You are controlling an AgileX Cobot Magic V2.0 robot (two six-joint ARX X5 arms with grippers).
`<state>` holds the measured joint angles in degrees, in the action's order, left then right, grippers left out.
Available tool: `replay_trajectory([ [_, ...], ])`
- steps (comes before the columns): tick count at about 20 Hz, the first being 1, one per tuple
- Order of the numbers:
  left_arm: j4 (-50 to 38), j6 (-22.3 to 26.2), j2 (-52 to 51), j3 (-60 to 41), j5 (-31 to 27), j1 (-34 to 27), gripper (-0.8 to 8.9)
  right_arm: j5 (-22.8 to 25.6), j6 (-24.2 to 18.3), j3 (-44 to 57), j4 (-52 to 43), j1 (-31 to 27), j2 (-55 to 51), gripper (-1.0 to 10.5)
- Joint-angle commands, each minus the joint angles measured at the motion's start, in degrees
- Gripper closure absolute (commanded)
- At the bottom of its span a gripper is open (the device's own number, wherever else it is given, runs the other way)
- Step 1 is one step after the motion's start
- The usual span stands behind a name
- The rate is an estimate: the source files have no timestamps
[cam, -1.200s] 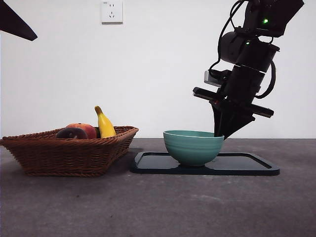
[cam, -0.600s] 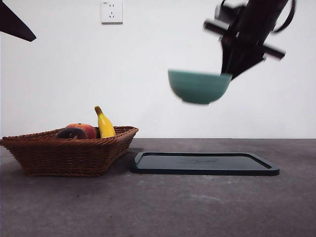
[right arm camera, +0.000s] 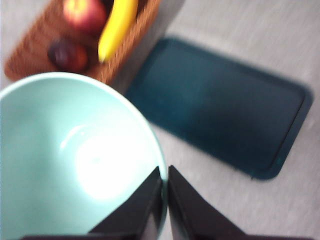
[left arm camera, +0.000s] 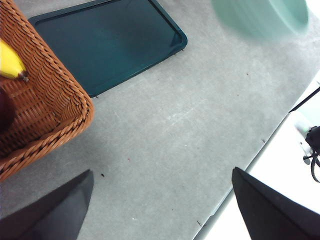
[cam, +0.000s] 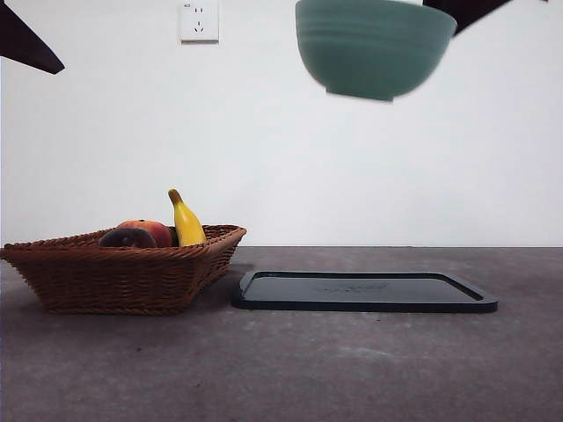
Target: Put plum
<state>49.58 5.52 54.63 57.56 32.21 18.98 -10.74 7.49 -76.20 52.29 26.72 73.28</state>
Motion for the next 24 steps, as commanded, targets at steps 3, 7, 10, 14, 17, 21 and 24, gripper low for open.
replay_trajectory([
  [3, -0.26, 1.09, 0.35, 0.7, 0.37, 0.22, 3.77, 0.31, 0.74, 9.05, -4.7, 3.23, -0.33, 9.4],
  [7, -0.28, 1.09, 0.35, 0.7, 0.37, 0.22, 3.77, 0.28, 3.08, 18.73, -12.72, 5.46, -0.31, 9.4],
  [10, -0.28, 1.11, 0.35, 0.7, 0.37, 0.22, 3.77, 0.24, 4.31, 24.2, -17.27, 6.19, -0.28, 9.4],
  [14, -0.31, 1.09, 0.35, 0.7, 0.39, 0.22, 3.77, 0.26, 5.01, 28.26, -20.35, 6.21, 0.37, 9.4],
  [17, -0.31, 1.11, 0.35, 0.7, 0.37, 0.22, 3.77, 0.24, 4.98, 28.76, -21.05, 6.21, 2.49, 9.4],
  [21, -0.26, 1.09, 0.35, 0.7, 0.37, 0.22, 3.77, 0.13, 4.92, 28.76, -22.27, 6.23, 5.95, 9.4],
  [24, -0.26, 1.09, 0.35, 0.7, 0.37, 0.22, 3.77, 0.26, 4.48, 28.76, -22.32, 6.64, 7.65, 9.4],
])
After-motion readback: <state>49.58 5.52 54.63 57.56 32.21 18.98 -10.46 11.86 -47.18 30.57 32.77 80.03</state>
